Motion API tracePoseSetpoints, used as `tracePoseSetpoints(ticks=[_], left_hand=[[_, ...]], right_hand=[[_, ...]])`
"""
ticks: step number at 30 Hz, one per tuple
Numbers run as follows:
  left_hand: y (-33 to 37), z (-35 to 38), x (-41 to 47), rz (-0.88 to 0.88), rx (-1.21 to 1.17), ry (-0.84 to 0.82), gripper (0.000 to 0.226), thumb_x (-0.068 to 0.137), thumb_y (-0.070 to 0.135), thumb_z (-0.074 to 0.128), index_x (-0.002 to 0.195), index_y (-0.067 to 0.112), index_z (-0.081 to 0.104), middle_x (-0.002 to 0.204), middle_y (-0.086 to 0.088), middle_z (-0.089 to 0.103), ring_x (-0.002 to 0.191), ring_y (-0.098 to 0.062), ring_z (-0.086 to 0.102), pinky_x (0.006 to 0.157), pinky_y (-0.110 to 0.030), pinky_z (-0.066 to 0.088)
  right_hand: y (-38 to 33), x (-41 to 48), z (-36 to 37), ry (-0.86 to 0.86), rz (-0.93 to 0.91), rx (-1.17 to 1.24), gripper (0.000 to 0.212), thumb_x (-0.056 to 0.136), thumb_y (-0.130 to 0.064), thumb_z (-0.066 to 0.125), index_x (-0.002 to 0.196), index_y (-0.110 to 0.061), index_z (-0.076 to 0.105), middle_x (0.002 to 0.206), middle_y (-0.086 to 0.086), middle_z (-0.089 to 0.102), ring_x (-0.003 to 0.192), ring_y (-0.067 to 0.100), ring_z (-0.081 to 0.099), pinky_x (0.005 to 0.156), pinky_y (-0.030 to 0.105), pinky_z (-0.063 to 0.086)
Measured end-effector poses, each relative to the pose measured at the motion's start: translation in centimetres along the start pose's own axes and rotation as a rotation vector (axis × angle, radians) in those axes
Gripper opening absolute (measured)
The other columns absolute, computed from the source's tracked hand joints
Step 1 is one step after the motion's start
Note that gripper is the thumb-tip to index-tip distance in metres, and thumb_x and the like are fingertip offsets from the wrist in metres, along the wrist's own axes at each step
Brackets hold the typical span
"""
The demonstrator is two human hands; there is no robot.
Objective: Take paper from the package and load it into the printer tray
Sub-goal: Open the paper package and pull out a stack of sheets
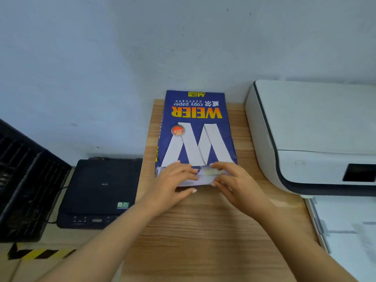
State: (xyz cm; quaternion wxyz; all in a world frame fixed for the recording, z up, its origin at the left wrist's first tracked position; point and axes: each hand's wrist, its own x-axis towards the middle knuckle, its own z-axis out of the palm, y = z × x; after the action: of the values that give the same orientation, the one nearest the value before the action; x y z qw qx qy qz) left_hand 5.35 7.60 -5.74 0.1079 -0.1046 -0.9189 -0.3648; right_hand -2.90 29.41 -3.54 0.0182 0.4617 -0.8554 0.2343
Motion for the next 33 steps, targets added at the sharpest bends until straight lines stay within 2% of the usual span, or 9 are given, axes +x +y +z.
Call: tracePoseSetpoints(ticks=[5,9,13,15,18,21,24,29,33], left_hand=[[2.5,-0.9,-2.3,-0.163,-0.035,-0.094,0.017,0.086,0.039,0.064,0.098,0.028,0.069,0.103,0.017,0.069,0.099,0.005,0.056,0.089,-0.026,0.047],[4.1,-1.3,-4.2,-0.172,-0.015,-0.112,0.019,0.086,0.039,0.064,0.099,0.026,0.070,0.103,0.016,0.070,0.098,0.002,0.057,0.087,-0.024,0.048],[5.8,-1.9,-6.0,-0.204,-0.022,-0.107,0.034,0.083,0.053,0.054,0.099,0.027,0.070,0.103,0.017,0.069,0.100,0.003,0.056,0.086,-0.019,0.047],[6.3,-1.9,-7.1,-0.189,-0.039,-0.117,0.041,0.082,0.056,0.051,0.099,0.025,0.071,0.103,0.015,0.070,0.099,0.001,0.058,0.087,-0.018,0.045],[7.0,-1.4,-8.8,-0.162,-0.031,-0.125,0.045,0.084,0.059,0.049,0.097,0.022,0.071,0.102,0.012,0.072,0.099,0.000,0.059,0.087,-0.018,0.045],[7.3,-1.1,-10.0,-0.143,0.000,-0.145,0.037,0.084,0.054,0.054,0.099,0.024,0.070,0.105,0.013,0.070,0.102,0.001,0.058,0.090,-0.020,0.046],[6.8,-1.3,-10.3,-0.189,0.009,-0.144,0.048,0.085,0.063,0.047,0.112,0.028,0.066,0.118,0.015,0.064,0.112,0.002,0.051,0.098,-0.022,0.041],[6.0,-2.8,-9.4,-0.552,-0.059,0.061,0.047,0.093,0.040,0.051,0.137,0.031,0.042,0.134,0.016,0.039,0.122,-0.002,0.037,0.102,-0.026,0.033],[5.7,-3.8,-8.6,-0.693,-0.418,0.019,0.042,0.093,0.031,0.054,0.132,0.042,0.044,0.129,0.014,0.057,0.111,-0.007,0.059,0.093,-0.040,0.051]], right_hand=[[-2.0,-2.3,-1.7,-0.089,0.101,0.080,0.026,0.086,-0.043,0.054,0.083,-0.023,0.071,0.120,-0.003,0.060,0.111,0.011,0.052,0.092,0.031,0.044],[-3.0,-2.9,-2.9,-0.003,0.451,0.315,0.019,0.085,-0.036,0.064,0.094,-0.022,0.071,0.113,-0.006,0.058,0.108,0.007,0.051,0.093,0.021,0.035],[-2.9,-2.4,-2.6,-0.031,0.865,0.425,0.038,0.086,-0.024,0.063,0.121,-0.010,0.052,0.110,0.003,0.053,0.097,0.017,0.053,0.082,0.027,0.041],[-2.9,-2.6,-2.1,-0.033,1.073,0.583,0.039,0.086,-0.024,0.063,0.120,-0.008,0.049,0.108,0.003,0.056,0.094,0.020,0.056,0.078,0.031,0.044],[-3.2,-3.1,-1.5,0.040,1.282,0.854,0.015,0.086,-0.016,0.062,0.099,-0.009,0.060,0.109,0.013,0.064,0.098,0.030,0.062,0.084,0.042,0.053],[-4.0,-3.8,-1.2,0.006,1.344,0.999,0.019,0.087,-0.009,0.061,0.105,-0.003,0.064,0.108,0.016,0.067,0.098,0.034,0.064,0.088,0.048,0.053],[-4.6,-4.2,-1.5,-0.038,1.337,0.987,0.023,0.087,-0.013,0.062,0.107,-0.001,0.060,0.107,0.017,0.068,0.095,0.034,0.065,0.081,0.046,0.055],[-5.3,-5.4,-2.6,-0.078,1.302,1.081,0.020,0.090,-0.009,0.059,0.108,-0.001,0.059,0.105,0.015,0.068,0.085,0.026,0.066,0.061,0.033,0.052],[-5.2,-7.0,-3.5,-0.123,1.307,1.138,0.024,0.089,-0.010,0.060,0.111,-0.001,0.059,0.103,0.013,0.072,0.092,0.029,0.068,0.071,0.038,0.056]])
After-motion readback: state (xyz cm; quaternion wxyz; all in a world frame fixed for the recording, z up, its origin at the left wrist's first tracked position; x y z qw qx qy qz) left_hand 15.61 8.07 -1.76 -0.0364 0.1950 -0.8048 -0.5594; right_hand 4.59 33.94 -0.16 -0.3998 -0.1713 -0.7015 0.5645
